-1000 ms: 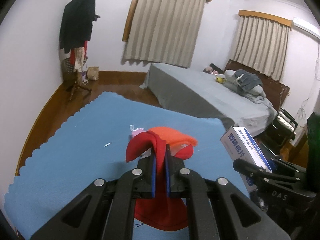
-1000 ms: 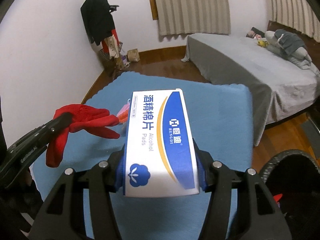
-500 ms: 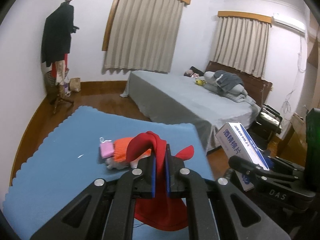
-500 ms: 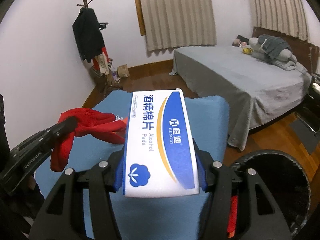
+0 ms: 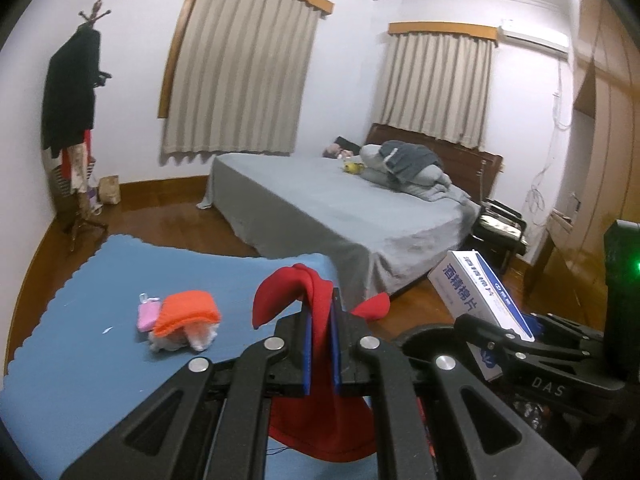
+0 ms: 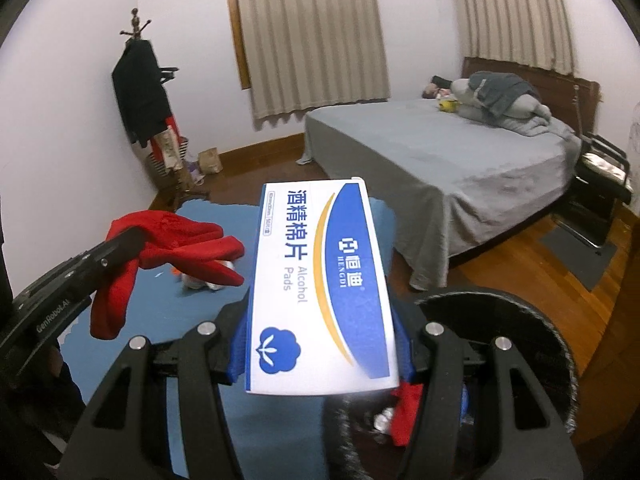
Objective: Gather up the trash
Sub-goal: 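Carry the red glove and white box over the bin with both tools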
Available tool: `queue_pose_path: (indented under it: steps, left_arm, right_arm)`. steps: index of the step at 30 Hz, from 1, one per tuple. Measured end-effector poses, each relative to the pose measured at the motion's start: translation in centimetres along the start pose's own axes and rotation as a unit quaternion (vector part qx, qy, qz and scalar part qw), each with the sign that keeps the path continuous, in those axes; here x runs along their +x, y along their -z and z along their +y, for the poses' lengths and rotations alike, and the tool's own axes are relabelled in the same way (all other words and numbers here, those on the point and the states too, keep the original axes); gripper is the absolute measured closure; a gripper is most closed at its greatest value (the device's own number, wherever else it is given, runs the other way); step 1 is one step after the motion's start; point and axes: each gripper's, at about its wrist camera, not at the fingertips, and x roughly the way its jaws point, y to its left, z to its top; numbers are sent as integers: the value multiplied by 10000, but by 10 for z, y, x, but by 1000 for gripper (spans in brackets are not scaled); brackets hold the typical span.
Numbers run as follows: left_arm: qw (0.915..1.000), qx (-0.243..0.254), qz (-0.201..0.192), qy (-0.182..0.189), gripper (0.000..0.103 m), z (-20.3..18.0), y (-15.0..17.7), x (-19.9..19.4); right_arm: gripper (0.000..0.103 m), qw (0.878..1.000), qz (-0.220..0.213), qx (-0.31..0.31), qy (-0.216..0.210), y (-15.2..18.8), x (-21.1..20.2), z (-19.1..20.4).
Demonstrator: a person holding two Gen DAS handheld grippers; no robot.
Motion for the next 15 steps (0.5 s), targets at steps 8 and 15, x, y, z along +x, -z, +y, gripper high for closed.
queue_pose_path:
  steps: [8, 15]
  left_arm:
    - [9994, 205, 36, 290, 96, -35, 3, 11]
    - [9973, 371, 145, 610, 96, -67, 9, 23]
  right_arm:
    - [49, 9988, -39, 239, 418, 16, -20, -43]
    - [49, 9959, -75, 462, 775, 31, -36, -76]
